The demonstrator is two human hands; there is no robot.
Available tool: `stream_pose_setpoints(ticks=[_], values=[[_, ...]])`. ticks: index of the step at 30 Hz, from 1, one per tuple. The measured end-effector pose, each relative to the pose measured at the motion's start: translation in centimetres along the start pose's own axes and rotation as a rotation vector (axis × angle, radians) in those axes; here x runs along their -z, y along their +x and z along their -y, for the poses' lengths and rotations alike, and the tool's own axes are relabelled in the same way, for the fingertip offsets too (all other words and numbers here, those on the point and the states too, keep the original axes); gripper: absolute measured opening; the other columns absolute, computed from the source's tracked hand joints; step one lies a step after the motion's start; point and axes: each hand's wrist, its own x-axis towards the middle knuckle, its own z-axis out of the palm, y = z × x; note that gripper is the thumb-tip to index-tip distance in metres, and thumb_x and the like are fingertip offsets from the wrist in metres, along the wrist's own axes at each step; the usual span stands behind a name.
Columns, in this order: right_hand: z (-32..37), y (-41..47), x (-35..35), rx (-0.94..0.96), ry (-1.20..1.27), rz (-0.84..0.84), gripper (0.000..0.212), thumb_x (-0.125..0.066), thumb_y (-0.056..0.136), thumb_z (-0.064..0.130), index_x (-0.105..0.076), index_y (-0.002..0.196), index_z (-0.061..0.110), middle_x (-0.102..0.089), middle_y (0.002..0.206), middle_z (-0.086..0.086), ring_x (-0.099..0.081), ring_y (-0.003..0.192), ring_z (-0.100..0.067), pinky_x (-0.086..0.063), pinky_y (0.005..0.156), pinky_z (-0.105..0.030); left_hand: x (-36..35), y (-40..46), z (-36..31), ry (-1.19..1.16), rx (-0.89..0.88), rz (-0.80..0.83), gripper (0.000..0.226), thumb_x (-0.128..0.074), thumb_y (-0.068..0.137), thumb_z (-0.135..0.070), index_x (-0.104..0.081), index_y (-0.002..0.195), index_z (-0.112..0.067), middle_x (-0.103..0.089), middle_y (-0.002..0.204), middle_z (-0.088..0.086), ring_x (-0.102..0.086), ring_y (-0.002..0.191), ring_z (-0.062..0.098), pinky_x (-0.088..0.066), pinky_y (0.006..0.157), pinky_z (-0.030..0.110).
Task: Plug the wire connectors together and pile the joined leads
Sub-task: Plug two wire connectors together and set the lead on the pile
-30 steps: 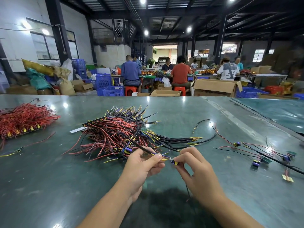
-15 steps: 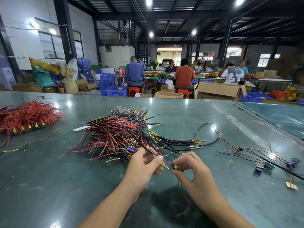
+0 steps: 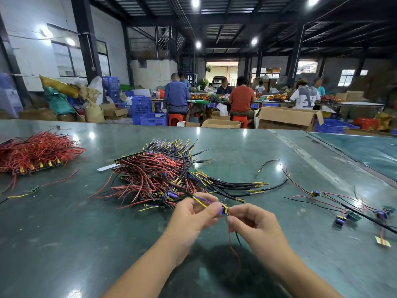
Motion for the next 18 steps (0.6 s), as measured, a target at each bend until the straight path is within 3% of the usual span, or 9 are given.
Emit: stream_pose_setpoints(ticks=[3, 5, 9, 14, 18], values=[[0.1, -0.3, 0.0, 0.037, -0.205, -0.008, 0.021, -0.069, 0.081, 0.003, -0.074, 0.073, 0.022, -0.07, 0.066, 0.001, -0.059, 0.056, -0.006, -0.047, 0.058, -0.018, -0.3, -0.2, 0.0, 0.044, 0.01, 0.015, 0.003, -0.066, 0.083, -0.004, -0.065, 0.084, -0.007, -0.071, 0.072, 0.005, -0.068, 0.069, 0.01, -0.053, 0.064, 0.019], [0.4, -0.4, 0.1, 0.119, -0.417, -0.055, 0.021, -0.07, 0.08, 0.008, -0.073, 0.071, 0.027, -0.067, 0.065, 0.012, -0.056, 0.056, -0.001, -0.044, 0.058, -0.015, -0.4, -0.2, -0.1, 0.066, 0.003, 0.003, 0.006, -0.063, 0.085, 0.001, -0.065, 0.084, -0.004, -0.071, 0.069, 0.005, -0.068, 0.067, 0.009, -0.053, 0.063, 0.018], [0.8, -0.1, 1.0, 0.22, -0.789, -0.049, 0.013, -0.067, 0.084, 0.024, -0.067, 0.076, 0.035, -0.06, 0.071, 0.021, -0.058, 0.069, -0.003, -0.049, 0.068, -0.029, -0.3, -0.2, -0.3, 0.114, -0.008, 0.009, 0.007, -0.063, 0.085, 0.003, -0.065, 0.084, -0.003, -0.069, 0.068, 0.006, -0.067, 0.066, 0.009, -0.053, 0.064, 0.018], [0.7, 0.3, 2.0, 0.134, -0.763, 0.112, 0.024, -0.053, 0.095, 0.023, -0.048, 0.077, 0.037, -0.054, 0.068, 0.027, -0.05, 0.059, -0.003, -0.044, 0.063, -0.026, -0.2, -0.3, -0.8, 0.128, -0.02, 0.035, 0.008, -0.063, 0.085, 0.005, -0.066, 0.083, -0.003, -0.068, 0.068, 0.008, -0.067, 0.066, 0.011, -0.054, 0.065, 0.02], [0.8, 0.4, 2.3, 0.225, -0.758, 0.165, 0.022, -0.051, 0.097, 0.025, -0.045, 0.08, 0.038, -0.055, 0.075, 0.015, -0.049, 0.07, -0.005, -0.041, 0.065, -0.022, 0.0, -0.3, -1.1, 0.146, -0.036, 0.021, 0.006, -0.062, 0.085, 0.004, -0.066, 0.085, -0.001, -0.068, 0.068, 0.007, -0.068, 0.067, 0.012, -0.055, 0.065, 0.021]])
